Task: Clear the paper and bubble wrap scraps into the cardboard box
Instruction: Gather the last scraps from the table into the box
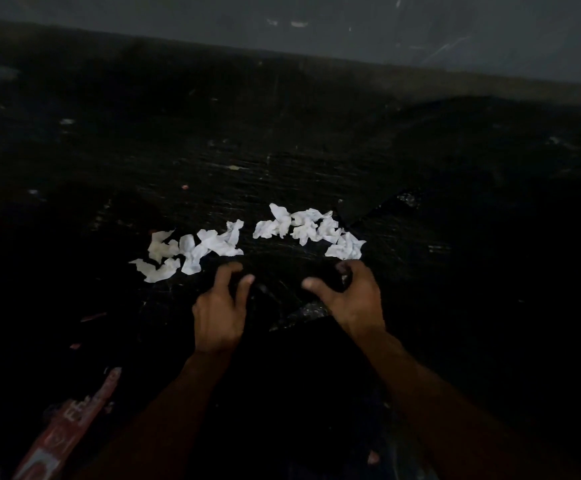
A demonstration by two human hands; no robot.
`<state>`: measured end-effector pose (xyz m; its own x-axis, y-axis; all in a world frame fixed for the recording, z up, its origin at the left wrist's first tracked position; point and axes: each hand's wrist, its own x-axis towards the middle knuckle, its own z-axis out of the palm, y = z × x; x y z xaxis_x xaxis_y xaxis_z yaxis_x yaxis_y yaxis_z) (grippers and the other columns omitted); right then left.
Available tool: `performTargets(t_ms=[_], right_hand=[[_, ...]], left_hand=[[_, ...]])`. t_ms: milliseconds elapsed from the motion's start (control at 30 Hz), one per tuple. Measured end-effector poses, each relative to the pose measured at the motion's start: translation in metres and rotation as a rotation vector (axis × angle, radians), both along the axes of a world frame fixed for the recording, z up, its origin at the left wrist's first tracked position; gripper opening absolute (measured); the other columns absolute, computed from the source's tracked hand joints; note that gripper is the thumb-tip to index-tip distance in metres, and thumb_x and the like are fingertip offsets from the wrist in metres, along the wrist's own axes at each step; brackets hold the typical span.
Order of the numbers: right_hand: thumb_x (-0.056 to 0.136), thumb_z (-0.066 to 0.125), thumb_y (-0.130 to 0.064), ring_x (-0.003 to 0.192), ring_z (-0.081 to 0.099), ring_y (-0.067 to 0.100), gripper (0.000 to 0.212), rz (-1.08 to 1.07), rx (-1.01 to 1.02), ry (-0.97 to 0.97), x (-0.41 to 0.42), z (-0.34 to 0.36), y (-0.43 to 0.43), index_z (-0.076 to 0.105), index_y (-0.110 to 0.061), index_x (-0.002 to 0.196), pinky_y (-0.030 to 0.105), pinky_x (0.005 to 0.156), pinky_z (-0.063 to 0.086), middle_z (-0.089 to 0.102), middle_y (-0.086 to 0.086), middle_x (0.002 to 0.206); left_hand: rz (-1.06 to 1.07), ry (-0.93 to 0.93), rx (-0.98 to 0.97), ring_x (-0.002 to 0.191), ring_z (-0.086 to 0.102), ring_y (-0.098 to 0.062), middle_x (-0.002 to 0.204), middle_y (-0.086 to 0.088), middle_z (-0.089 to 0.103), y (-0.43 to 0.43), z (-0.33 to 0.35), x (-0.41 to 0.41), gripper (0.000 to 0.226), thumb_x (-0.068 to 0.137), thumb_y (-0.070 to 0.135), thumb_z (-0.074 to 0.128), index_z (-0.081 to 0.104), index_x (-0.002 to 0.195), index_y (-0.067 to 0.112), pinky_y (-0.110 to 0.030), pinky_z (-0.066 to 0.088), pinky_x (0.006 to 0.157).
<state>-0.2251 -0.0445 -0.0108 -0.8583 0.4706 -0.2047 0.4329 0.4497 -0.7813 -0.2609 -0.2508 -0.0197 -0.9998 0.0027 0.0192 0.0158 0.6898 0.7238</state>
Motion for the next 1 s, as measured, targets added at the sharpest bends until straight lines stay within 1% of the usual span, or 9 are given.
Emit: performTargets(t_ms=[100,233,300,400,500,600,833,900,1000], right_hand=[[0.054,0.086,-0.053,0.112,0.044,0.013,0.095,0.327,0.132,-0.017,0.017,-0.014,0.002,0.041,-0.019,0.131,0.029,0.098,0.042,0.028,-0.004,0.127],[0.078,0.076,-0.029,0.098,0.053,0.027,0.036,0.464,0.510,0.201,0.022,-0.037,0.004,0.060,-0.007,0.103,0.041,0.085,0.052,0.049,0.012,0.117],[0.071,0.077,-0.011,0.087,0.055,0.029,0.028,0.443,0.543,0.249,0.021,-0.039,0.003,0.063,-0.005,0.094,0.040,0.076,0.054,0.057,0.012,0.107],[0.064,0.076,-0.003,0.083,0.054,0.026,0.036,0.389,0.508,0.249,0.024,-0.040,0.004,0.061,-0.008,0.095,0.033,0.072,0.051,0.061,0.008,0.101],[0.070,0.072,-0.002,0.089,0.050,0.024,0.045,0.384,0.496,0.232,0.025,-0.042,0.002,0.060,-0.014,0.111,0.031,0.079,0.045,0.061,0.005,0.107],[0.067,0.072,-0.002,0.084,0.051,0.026,0.039,0.400,0.572,0.277,0.025,-0.046,0.003,0.065,-0.015,0.103,0.030,0.075,0.046,0.061,0.006,0.101],[0.072,0.055,-0.028,0.079,0.047,0.022,0.019,0.354,0.460,0.264,0.025,-0.040,0.003,0.056,-0.012,0.081,0.024,0.070,0.035,0.052,0.004,0.087],[0.079,0.056,-0.033,0.072,0.048,0.020,0.020,0.330,0.441,0.270,0.023,-0.039,0.003,0.053,-0.014,0.072,0.023,0.066,0.032,0.050,0.001,0.080],[0.088,0.063,-0.031,0.060,0.046,0.011,0.033,0.174,0.373,0.294,0.014,-0.024,0.010,0.047,-0.018,0.062,0.021,0.058,0.035,0.046,-0.007,0.069]], left_hand=[[0.007,0.137,0.001,0.092,0.066,-0.024,0.103,-0.006,0.070,0.009,0.008,-0.003,0.038,0.100,0.023,0.045,0.050,0.137,0.028,-0.037,0.050,0.087],[-0.150,0.116,-0.339,0.085,0.062,-0.028,0.095,-0.009,0.063,0.013,-0.010,-0.002,0.047,0.096,0.022,0.048,0.041,0.141,0.034,-0.042,0.053,0.069],[-0.176,0.129,-0.418,0.084,0.057,-0.031,0.094,-0.011,0.058,0.010,-0.021,0.006,0.042,0.094,0.024,0.043,0.047,0.136,0.030,-0.043,0.055,0.060],[-0.230,0.289,-0.454,0.087,0.049,-0.032,0.101,-0.014,0.054,0.009,-0.031,0.022,0.039,0.091,0.036,0.040,0.057,0.124,0.023,-0.048,0.052,0.065],[-0.314,0.236,-0.522,0.104,0.046,-0.030,0.117,-0.010,0.051,0.006,-0.028,0.031,0.063,0.082,0.068,0.042,0.054,0.129,0.027,-0.049,0.045,0.086],[-0.396,0.212,-0.628,0.106,0.047,-0.032,0.119,-0.008,0.051,0.005,-0.029,0.030,0.067,0.077,0.080,0.039,0.052,0.127,0.037,-0.053,0.043,0.086],[-0.529,0.505,-0.371,0.068,0.048,-0.022,0.070,-0.001,0.052,0.018,-0.027,0.021,0.013,0.081,0.027,0.055,0.047,0.074,0.019,-0.037,0.045,0.056],[-0.436,0.257,-0.294,0.063,0.058,-0.025,0.070,0.000,0.057,0.021,-0.014,0.011,0.015,0.083,0.034,0.052,0.050,0.077,0.021,-0.033,0.047,0.052],[-0.342,0.107,-0.171,0.075,0.067,-0.023,0.085,-0.001,0.070,0.036,0.006,-0.008,0.017,0.093,0.028,0.053,0.056,0.110,0.026,-0.034,0.052,0.069]])
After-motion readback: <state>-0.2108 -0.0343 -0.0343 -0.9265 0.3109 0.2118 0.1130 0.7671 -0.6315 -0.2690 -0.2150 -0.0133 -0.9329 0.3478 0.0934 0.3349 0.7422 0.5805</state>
